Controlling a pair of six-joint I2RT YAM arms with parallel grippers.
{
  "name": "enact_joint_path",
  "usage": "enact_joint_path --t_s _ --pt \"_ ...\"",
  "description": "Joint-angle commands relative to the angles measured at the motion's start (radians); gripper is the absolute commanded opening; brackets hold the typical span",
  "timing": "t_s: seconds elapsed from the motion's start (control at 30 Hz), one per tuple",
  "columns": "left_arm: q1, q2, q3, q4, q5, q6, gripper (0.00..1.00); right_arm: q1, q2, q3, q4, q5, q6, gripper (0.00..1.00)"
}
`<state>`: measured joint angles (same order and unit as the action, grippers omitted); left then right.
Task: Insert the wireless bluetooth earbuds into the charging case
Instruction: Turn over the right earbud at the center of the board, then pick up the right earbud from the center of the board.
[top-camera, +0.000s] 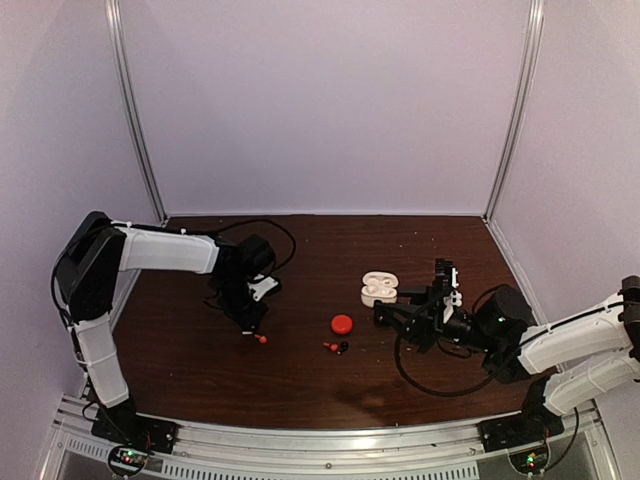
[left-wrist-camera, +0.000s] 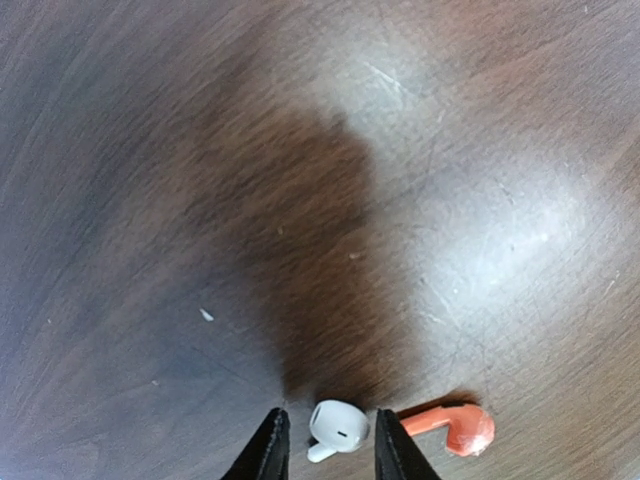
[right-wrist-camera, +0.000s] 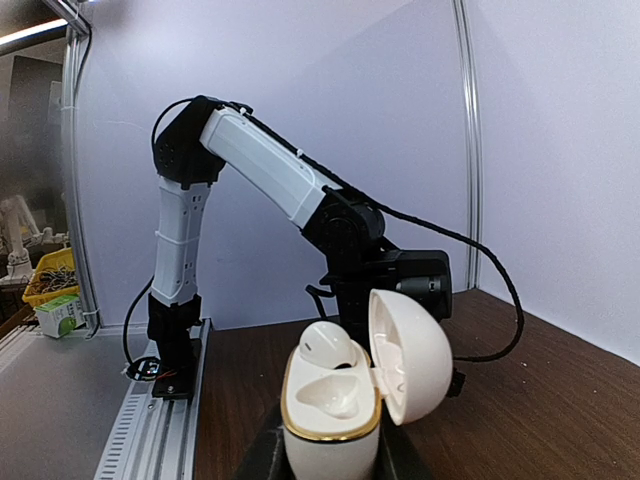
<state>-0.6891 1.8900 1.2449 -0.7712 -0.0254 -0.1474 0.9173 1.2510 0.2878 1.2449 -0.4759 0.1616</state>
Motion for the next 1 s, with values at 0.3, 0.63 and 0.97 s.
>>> enact_joint_path --t_s 0.3,0.63,0.97 --pt "-0.01 0.069 0.048 -0.056 -0.03 0.044 0.23 -0.009 0.001 0.01 0.011 -0.014 0.0 0.01" --pt "-0.009 0.045 0.052 -0.039 0.0 0.046 0.17 -0.01 0.001 0.011 0.004 -0.01 -0.004 0.0" --pt "0.02 -0.102 0.067 0.089 0.056 0.013 0.17 -0.012 -0.012 0.007 -0.001 0.015 -0.014 0.0"
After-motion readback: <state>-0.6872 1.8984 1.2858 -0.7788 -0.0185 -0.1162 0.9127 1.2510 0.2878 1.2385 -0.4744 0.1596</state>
